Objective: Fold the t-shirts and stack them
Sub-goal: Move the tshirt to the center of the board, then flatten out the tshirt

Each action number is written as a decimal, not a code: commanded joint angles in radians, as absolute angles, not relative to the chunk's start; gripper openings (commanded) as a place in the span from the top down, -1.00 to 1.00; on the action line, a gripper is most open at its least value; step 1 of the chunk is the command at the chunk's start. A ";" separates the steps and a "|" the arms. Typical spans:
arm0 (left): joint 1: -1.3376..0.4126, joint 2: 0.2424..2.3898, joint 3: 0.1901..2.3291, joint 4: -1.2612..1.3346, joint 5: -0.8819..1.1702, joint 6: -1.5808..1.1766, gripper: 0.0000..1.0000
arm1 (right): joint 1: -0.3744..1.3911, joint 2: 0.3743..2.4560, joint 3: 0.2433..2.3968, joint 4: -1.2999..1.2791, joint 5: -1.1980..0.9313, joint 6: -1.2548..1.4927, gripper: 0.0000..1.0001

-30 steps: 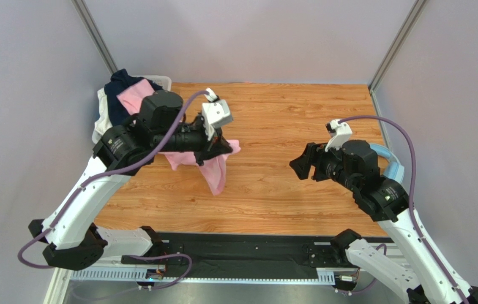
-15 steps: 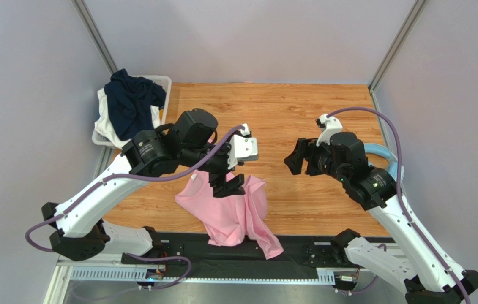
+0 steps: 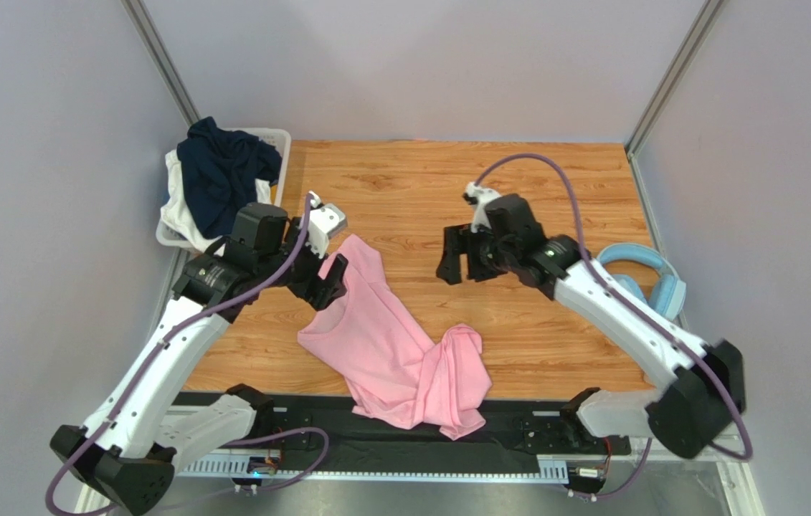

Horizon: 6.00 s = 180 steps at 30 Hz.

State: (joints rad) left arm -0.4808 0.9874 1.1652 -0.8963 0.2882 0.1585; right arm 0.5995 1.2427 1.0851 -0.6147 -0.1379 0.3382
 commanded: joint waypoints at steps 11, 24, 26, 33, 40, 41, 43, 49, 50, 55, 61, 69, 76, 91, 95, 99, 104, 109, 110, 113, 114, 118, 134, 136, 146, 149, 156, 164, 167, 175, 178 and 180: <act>0.028 0.904 1.034 -0.742 0.380 -0.040 -0.53 | 0.842 1.865 1.502 -0.580 -0.362 0.281 -0.24; 0.038 0.851 1.020 -0.753 0.399 -0.086 -0.53 | 0.841 2.253 1.946 -0.659 -0.529 0.232 -0.18; 0.040 0.844 1.035 -0.765 0.397 -0.080 -0.53 | 0.831 2.307 2.009 -0.675 -0.535 0.241 -0.21; 0.063 0.810 1.086 -0.788 0.403 -0.054 -0.54 | 0.781 2.385 2.040 -0.661 -0.512 0.267 -0.25; 0.071 0.818 1.152 -0.831 0.451 -0.069 -0.54 | 0.690 2.431 2.033 -0.621 -0.552 0.324 -0.23; 0.071 0.818 1.161 -0.836 0.453 -0.066 -0.54 | 0.677 2.437 2.031 -0.614 -0.558 0.330 -0.23; 0.072 0.824 1.193 -0.851 0.446 -0.060 -0.54 | 0.638 2.442 2.017 -0.603 -0.574 0.356 -0.21; 0.077 0.831 1.276 -0.880 0.463 -0.057 -0.54 | 0.528 2.401 1.947 -0.640 -0.407 0.408 -0.07; 0.077 0.833 1.282 -0.881 0.469 -0.058 -0.55 | 0.514 2.382 1.922 -0.656 -0.367 0.410 -0.05; 0.078 0.882 1.325 -0.876 0.515 -0.067 -0.54 | 0.424 2.235 1.775 -0.756 -0.023 0.452 0.06; 0.077 0.977 1.391 -0.870 0.615 -0.087 -0.54 | 0.367 2.021 1.468 -0.741 0.169 0.497 0.16; -0.065 1.106 1.423 -0.963 0.703 0.011 -0.49 | 0.364 1.810 1.382 -0.769 0.255 0.453 -0.11; -0.261 1.210 1.322 -0.879 0.600 -0.032 -0.34 | 0.370 1.808 1.573 -0.686 0.046 0.341 -0.23; -0.455 1.189 1.091 -0.802 0.555 0.023 -0.27 | 0.420 2.249 1.888 -0.793 -0.345 0.241 -0.07; -0.625 1.180 1.112 -0.815 0.516 0.069 -0.25 | 0.439 2.186 1.810 -0.770 -0.267 0.255 -0.04; -0.778 1.253 1.172 -0.818 0.482 0.086 -0.25 | 0.439 2.057 1.691 -0.741 -0.148 0.262 -0.05; -0.929 1.399 1.279 -0.750 0.431 0.094 -0.24 | 0.426 1.899 1.612 -0.761 0.067 0.258 -0.12; -0.968 1.502 1.295 -0.648 0.419 0.048 -0.19 | 0.367 1.772 1.514 -0.753 0.016 0.287 -0.14; -0.968 1.509 1.283 -0.632 0.423 0.035 -0.18 | 0.359 1.767 1.479 -0.753 -0.029 0.291 -0.15; -0.980 1.554 1.247 -0.594 0.426 0.014 -0.18 | 0.330 1.798 1.431 -0.753 -0.074 0.307 -0.11; -0.989 1.565 1.240 -0.591 0.414 0.018 -0.18 | 0.322 1.818 1.425 -0.753 -0.080 0.313 -0.10; -1.005 1.626 1.238 -0.588 0.410 0.018 -0.18 | 0.308 1.942 1.425 -0.747 -0.152 0.350 0.04; -1.043 1.902 1.312 -0.758 0.453 0.106 -0.09 | 0.270 2.014 1.410 -0.736 -0.158 0.364 0.09; -1.043 1.902 1.295 -0.787 0.454 0.139 -0.06 | 0.258 2.020 1.407 -0.736 -0.152 0.365 0.10; -0.930 1.773 1.200 -0.847 0.353 0.251 0.05 | 0.221 2.049 1.376 -0.747 -0.092 0.373 0.20; -0.824 1.724 1.218 -0.867 0.298 0.308 0.05 | 0.204 2.045 1.344 -0.739 -0.106 0.374 0.24; -0.651 1.651 1.302 -0.894 0.268 0.357 0.06 | 0.202 1.956 1.273 -0.741 -0.090 0.394 0.26; -0.620 1.608 1.308 -0.911 0.417 0.279 0.09 | 0.202 1.764 1.158 -0.750 -0.057 0.420 0.25; -0.693 1.539 1.290 -0.928 0.475 0.259 0.10 | 0.202 1.712 1.175 -0.778 -0.034 0.429 0.22; -0.913 1.563 1.215 -0.927 0.575 0.218 0.10 | 0.212 1.683 1.288 -0.781 -0.122 0.480 0.17; -0.959 1.626 1.175 -0.917 0.571 0.210 0.10 | 0.238 1.690 1.314 -0.769 -0.155 0.488 0.17; -0.962 1.663 1.155 -0.919 0.591 0.201 0.12 | 0.255 1.697 1.324 -0.770 -0.164 0.489 0.16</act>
